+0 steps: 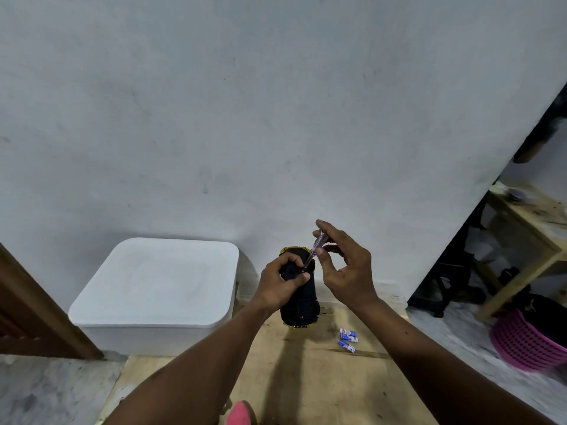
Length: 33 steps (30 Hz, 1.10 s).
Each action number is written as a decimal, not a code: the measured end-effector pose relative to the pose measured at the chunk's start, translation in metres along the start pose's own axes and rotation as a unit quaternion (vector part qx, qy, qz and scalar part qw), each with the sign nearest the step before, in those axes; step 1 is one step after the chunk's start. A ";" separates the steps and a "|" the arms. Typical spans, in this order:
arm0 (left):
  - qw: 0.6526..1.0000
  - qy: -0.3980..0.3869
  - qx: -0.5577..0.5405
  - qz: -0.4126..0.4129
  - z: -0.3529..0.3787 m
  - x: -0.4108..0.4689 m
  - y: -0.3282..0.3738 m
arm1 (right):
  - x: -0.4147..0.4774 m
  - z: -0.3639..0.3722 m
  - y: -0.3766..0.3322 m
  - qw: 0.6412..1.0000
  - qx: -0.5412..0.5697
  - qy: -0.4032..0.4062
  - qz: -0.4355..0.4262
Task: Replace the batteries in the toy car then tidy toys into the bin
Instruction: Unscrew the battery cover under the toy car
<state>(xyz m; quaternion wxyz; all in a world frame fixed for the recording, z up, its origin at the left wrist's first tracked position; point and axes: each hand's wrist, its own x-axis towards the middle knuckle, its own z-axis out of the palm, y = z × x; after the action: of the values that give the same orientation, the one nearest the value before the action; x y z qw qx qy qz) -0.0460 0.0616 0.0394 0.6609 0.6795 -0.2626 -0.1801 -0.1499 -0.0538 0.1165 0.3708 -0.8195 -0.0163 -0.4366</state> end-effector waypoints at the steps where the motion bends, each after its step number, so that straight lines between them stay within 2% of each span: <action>1: 1.000 -0.001 -0.001 -0.002 0.000 0.000 0.000 | 0.000 0.000 0.000 1.000 -0.001 0.003 -0.002; 8: 1.000 0.000 0.000 -0.005 -0.001 -0.001 0.000 | -0.002 0.001 0.000 0.999 0.010 -0.004 0.034; 14: 1.000 -0.002 0.001 -0.009 -0.003 -0.002 0.000 | 0.002 -0.001 -0.001 1.000 0.012 0.005 0.015; 18: 1.000 0.004 0.011 -0.002 -0.004 -0.002 0.001 | 0.000 0.002 0.000 0.999 0.015 -0.019 0.038; 23: 1.000 0.001 0.006 -0.005 -0.006 -0.001 0.001 | 0.004 0.003 0.000 1.000 0.008 -0.009 -0.003; 29: 1.000 0.004 0.006 -0.005 -0.007 -0.002 0.001 | 0.002 0.004 -0.002 0.999 0.009 -0.032 0.003; 33: 1.000 -0.002 0.003 -0.004 -0.010 -0.001 0.001 | 0.002 0.006 -0.002 1.000 0.017 -0.016 0.013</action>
<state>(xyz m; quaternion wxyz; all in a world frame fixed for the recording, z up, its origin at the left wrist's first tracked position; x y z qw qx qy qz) -0.0415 0.0700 0.0409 0.6579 0.6822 -0.2617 -0.1828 -0.1449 -0.0495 0.1174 0.3901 -0.8200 -0.0195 -0.4184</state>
